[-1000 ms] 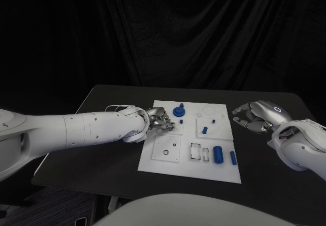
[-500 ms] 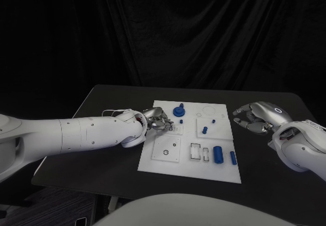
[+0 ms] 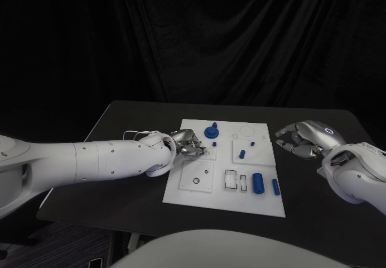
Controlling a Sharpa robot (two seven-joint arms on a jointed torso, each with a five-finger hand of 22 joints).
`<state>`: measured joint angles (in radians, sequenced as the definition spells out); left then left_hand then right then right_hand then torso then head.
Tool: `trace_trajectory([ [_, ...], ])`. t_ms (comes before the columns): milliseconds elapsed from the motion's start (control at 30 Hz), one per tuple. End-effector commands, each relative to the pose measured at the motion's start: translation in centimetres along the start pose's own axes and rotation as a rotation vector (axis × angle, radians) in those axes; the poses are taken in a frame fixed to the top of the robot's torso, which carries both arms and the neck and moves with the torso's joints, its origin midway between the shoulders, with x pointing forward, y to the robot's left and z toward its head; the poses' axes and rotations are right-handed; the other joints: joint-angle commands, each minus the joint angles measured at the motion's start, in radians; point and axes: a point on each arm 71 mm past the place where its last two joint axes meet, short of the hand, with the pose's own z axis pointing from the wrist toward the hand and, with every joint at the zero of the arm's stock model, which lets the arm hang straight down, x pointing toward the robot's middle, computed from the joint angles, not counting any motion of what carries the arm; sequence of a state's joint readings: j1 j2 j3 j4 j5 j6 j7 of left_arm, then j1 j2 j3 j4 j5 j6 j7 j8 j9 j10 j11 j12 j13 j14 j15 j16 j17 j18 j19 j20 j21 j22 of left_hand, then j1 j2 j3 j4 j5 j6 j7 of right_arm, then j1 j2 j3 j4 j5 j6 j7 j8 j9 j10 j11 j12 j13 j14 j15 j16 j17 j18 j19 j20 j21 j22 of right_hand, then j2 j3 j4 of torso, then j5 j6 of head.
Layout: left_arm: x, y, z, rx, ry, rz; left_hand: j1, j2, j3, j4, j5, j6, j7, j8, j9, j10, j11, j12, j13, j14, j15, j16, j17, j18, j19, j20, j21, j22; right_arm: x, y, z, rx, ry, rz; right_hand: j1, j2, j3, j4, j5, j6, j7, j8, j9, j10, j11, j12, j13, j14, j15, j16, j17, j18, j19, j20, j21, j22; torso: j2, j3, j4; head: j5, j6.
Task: Assemble the parts on the task board
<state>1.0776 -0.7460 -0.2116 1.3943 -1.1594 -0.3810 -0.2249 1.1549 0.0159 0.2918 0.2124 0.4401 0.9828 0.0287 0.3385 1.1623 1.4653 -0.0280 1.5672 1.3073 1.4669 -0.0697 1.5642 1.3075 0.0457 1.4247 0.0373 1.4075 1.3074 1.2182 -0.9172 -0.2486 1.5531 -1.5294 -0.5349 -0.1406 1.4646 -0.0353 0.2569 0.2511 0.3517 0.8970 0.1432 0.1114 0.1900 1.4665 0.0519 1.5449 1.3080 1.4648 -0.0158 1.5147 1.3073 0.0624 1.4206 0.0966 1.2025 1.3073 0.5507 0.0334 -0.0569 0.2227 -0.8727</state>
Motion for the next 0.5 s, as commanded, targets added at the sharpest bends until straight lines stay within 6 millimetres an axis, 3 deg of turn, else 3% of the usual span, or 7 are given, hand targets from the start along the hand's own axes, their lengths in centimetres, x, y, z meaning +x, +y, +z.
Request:
trace_trajectory([
  [33,0.34,-0.11,0.10,-0.011,0.027,0.017,-0.008,0.000,0.004,0.006,-0.008,0.006,0.000,0.006,-0.002,0.105,-0.007,0.004,0.263,0.104,-0.009,0.007,0.263,0.007,0.006,-0.001,0.005,0.134,-0.04,-0.03,-0.05,0.004,-0.015,0.001,0.006,-0.005,0.006,-0.002,0.006,0.008,0.000,-0.006,-0.001,0.042,0.008,-0.006,0.183,0.076,0.005,-0.005,0.187,0.019,-0.005,-0.001,-0.007,0.153,0.001,-0.0002,0.0007,-0.001,0.000],
  [500,0.36,0.10,0.51,-0.023,0.029,0.024,-0.014,0.000,0.006,0.011,-0.017,0.007,-0.001,0.002,-0.005,0.105,-0.007,0.004,0.263,0.104,-0.011,0.007,0.263,0.008,0.004,-0.002,0.001,0.132,-0.05,-0.01,-0.03,0.002,-0.019,0.001,0.007,-0.005,0.007,-0.004,0.007,0.010,0.000,-0.006,-0.001,0.042,0.008,-0.005,0.184,0.076,0.005,-0.004,0.188,0.019,-0.005,-0.001,-0.006,0.153,0.000,0.0004,0.0008,-0.002,0.000],
])
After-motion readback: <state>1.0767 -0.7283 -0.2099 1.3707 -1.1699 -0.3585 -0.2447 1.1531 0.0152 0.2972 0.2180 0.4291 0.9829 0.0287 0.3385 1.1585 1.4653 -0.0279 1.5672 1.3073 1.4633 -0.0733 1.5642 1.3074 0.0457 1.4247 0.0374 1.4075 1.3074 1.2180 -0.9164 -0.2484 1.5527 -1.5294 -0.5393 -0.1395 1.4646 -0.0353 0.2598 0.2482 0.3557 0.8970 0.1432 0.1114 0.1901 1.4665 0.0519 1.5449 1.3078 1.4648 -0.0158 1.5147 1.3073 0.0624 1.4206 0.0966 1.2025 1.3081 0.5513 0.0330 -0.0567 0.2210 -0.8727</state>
